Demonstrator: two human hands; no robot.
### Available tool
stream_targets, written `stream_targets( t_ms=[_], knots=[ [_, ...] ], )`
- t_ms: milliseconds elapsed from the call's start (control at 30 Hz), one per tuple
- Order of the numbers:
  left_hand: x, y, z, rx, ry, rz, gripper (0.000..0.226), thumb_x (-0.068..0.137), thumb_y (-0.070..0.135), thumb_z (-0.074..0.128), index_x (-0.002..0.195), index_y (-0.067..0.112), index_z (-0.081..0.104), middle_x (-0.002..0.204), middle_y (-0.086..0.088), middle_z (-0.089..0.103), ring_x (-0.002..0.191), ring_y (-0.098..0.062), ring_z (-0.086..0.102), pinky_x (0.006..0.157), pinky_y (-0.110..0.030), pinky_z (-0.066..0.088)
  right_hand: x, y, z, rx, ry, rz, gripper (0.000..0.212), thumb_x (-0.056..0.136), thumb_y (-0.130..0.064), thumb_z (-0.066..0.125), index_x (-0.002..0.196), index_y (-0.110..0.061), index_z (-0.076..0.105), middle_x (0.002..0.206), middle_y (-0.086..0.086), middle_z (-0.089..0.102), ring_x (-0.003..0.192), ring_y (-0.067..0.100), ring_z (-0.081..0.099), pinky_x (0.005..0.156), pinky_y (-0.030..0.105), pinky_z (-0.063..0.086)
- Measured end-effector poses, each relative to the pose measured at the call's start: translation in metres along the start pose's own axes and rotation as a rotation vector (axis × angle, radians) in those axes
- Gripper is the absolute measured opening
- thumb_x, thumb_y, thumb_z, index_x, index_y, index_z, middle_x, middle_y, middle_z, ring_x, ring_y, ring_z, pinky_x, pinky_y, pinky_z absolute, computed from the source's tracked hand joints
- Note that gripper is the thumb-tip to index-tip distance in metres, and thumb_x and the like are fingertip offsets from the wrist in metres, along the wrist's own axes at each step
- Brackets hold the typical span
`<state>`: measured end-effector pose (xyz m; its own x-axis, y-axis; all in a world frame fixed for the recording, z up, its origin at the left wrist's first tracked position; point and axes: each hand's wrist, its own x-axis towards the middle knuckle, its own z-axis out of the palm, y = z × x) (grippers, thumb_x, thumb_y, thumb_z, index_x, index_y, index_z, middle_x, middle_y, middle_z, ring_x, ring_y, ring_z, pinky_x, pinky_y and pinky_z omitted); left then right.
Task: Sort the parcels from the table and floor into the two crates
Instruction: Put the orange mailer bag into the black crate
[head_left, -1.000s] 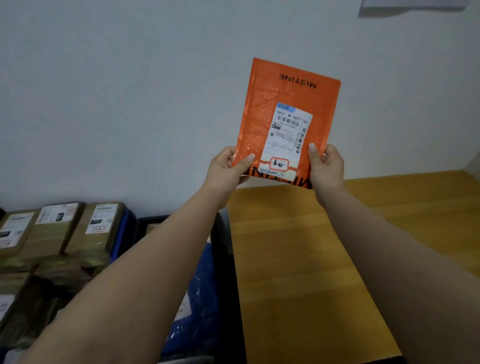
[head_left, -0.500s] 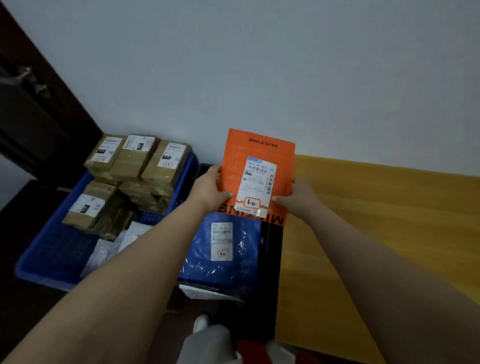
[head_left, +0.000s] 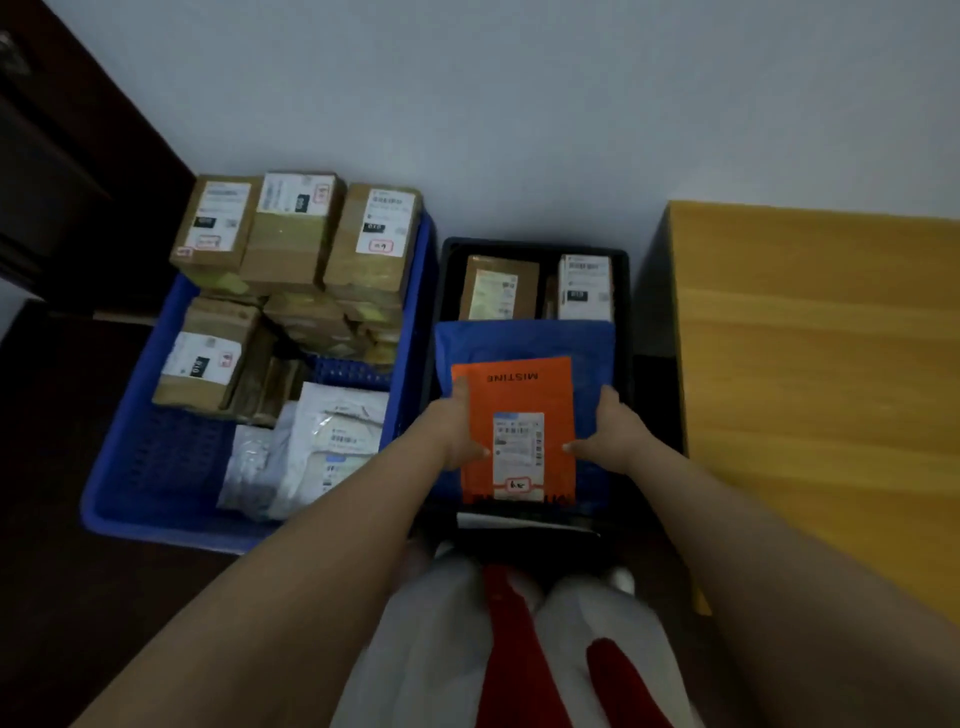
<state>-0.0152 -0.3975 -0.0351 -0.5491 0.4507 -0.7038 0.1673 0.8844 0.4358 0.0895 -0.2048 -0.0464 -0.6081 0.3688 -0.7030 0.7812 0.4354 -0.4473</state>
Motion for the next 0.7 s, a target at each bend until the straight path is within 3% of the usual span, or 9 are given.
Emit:
stream_targets(
  t_ms=[133,233,367,500,700],
  knots=[
    [0.025,-0.020,-0.003,0.212,-0.012,0.077,0.115,0.082,0.035,0.075,0.153,0.023,-0.014,0.161,-0.016,0.005,0.146,-0.031,0.017,0.115,-0.042,0.028,0.013,0.004,0.023,-0.231,0.015,-0.058,0.098,0.082,-0.028,0.073,0.153,-0.023,0.006,0.153,0.019,0.021,0.139,0.039,0.027,0.112,0.050,0.032],
    [0.045,-0.028,0.002,0.397,0.009,0.138,0.113,0.082,0.039,0.075,0.153,0.029,-0.012,0.161,-0.012,-0.013,0.148,-0.032,-0.009,0.116,-0.052,0.021,0.034,0.003,0.035,-0.527,0.020,-0.114,0.110,0.082,-0.039,0.072,0.153,-0.030,-0.012,0.160,0.013,-0.018,0.147,0.037,-0.008,0.114,0.053,0.022],
    [0.080,-0.025,0.027,0.561,0.067,0.174,0.122,0.078,0.044,0.077,0.150,0.035,-0.022,0.152,-0.010,-0.039,0.140,-0.038,-0.031,0.114,-0.060,0.014,0.077,0.001,0.044,-0.667,0.049,-0.178,0.124,0.077,-0.045,0.076,0.147,-0.038,-0.026,0.152,0.009,-0.040,0.142,0.039,-0.029,0.114,0.060,0.013],
    [0.117,-0.035,0.061,0.514,0.000,0.097,0.126,0.076,0.034,0.080,0.147,0.041,-0.023,0.145,-0.006,-0.049,0.141,-0.041,-0.028,0.111,-0.063,0.019,0.115,0.016,0.067,-0.624,-0.110,-0.098,0.128,0.075,-0.042,0.078,0.142,-0.043,-0.032,0.150,0.005,-0.043,0.140,0.040,-0.031,0.114,0.065,0.006],
    [0.164,-0.064,0.091,0.463,-0.092,0.027,0.124,0.074,0.026,0.082,0.149,0.044,-0.015,0.150,-0.003,-0.043,0.144,-0.042,-0.019,0.111,-0.064,0.025,0.159,0.038,0.103,-0.562,-0.238,-0.045,0.120,0.080,-0.034,0.074,0.145,-0.042,-0.026,0.155,0.007,-0.034,0.143,0.040,-0.026,0.111,0.069,0.004]
  ],
)
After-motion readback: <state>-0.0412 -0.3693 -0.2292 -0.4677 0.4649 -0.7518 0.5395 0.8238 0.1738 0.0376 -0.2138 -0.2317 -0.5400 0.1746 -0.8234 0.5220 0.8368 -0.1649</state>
